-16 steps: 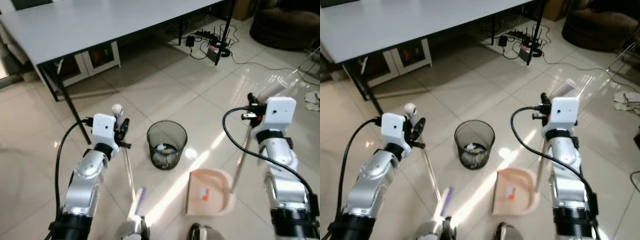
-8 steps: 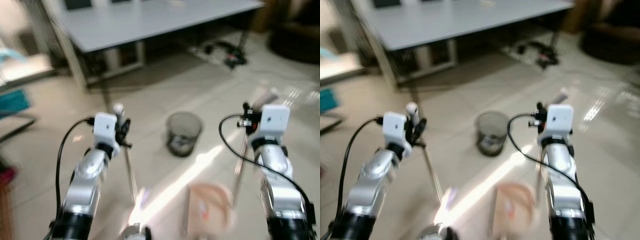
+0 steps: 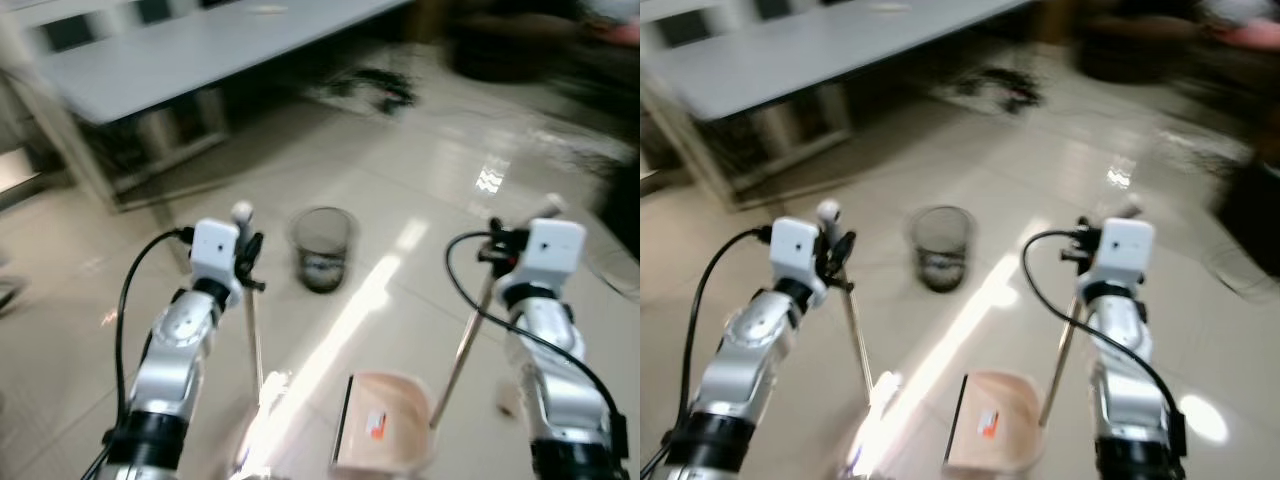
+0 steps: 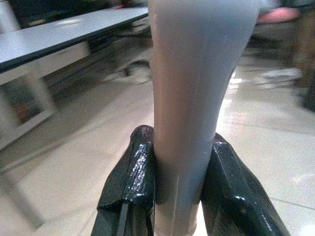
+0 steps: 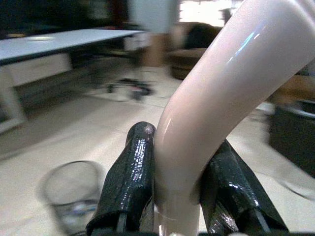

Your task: Sweep floor

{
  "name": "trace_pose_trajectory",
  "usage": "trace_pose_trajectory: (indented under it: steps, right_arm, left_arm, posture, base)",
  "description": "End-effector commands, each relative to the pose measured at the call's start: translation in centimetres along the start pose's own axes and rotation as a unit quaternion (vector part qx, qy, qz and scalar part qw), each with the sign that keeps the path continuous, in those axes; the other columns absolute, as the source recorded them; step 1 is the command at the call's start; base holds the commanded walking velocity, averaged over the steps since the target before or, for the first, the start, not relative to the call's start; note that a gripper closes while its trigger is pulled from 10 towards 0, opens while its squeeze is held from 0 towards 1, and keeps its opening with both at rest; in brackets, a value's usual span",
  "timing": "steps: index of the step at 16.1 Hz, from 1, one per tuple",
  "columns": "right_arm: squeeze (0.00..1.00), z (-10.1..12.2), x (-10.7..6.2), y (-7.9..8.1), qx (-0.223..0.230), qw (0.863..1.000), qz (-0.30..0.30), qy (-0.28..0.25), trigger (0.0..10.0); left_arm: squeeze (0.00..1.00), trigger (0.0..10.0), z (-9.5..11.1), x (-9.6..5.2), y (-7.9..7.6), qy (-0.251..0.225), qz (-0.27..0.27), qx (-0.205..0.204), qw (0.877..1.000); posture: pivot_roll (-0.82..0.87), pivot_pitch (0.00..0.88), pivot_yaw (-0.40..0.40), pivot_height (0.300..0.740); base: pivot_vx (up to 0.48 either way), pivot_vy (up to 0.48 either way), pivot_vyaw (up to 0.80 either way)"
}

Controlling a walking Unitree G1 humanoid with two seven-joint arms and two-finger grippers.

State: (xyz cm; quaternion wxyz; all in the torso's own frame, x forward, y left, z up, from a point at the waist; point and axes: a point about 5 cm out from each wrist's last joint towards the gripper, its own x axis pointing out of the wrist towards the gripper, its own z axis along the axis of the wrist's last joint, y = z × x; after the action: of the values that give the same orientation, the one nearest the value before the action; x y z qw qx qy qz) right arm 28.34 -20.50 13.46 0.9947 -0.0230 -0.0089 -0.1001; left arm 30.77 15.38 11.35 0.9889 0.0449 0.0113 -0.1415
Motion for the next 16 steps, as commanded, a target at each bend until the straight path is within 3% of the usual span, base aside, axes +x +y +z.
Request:
trace_pose_trajectory:
  steps: [1,3,8,11,14,16]
  right_arm:
    - [0.0,0.9,-0.1,0.2,0.004,1.0,0.0,-0.015,10.0]
    - [0.0,0.8,-0.2,0.1,0.001,1.0,-0.002,-0.01,10.0]
    - [0.0,2.2,0.7,1.0,-0.01,0.999,0.032,-0.026,10.0]
    - [0.0,2.0,0.8,1.4,-0.011,0.999,0.037,-0.019,10.0]
    - [0.0,1.8,0.3,1.6,0.021,0.999,0.029,-0.012,10.0]
    - [0.0,1.6,-0.1,1.4,0.027,1.0,0.015,-0.007,10.0]
  left_arm:
    - [0.0,10.0,0.9,0.4,-0.1,-0.018,-0.008,0.013,1.0]
    - [0.0,10.0,0.9,0.5,-0.2,-0.019,-0.009,0.013,1.0]
    - [0.0,10.0,0.8,0.0,-0.1,-0.023,0.007,0.01,1.0]
    - [0.0,10.0,0.8,-0.2,-0.1,-0.025,0.01,0.014,1.0]
    - [0.0,10.0,0.7,-0.4,-0.1,-0.021,0.005,0.018,1.0]
    - [0.0,10.0,0.7,-0.2,-0.5,-0.021,-0.008,0.022,1.0]
  posture:
    - [-0.01,0.039,0.053,0.74]
    - [-0.01,0.038,0.047,0.74]
    - [0.0,0.057,0.005,0.74]
    - [0.0,0.058,0.0,0.74]
    - [-0.01,0.055,0.02,0.74]
    - [-0.01,0.057,0.037,0.74]
  base:
    - [0.0,0.0,-0.8]
    - [0.0,-0.354,-0.65]
    - [0.0,-0.405,0.0]
    - [0.0,-0.402,0.0]
    - [0.0,-0.403,0.0]
    - [0.0,-0.403,-0.72]
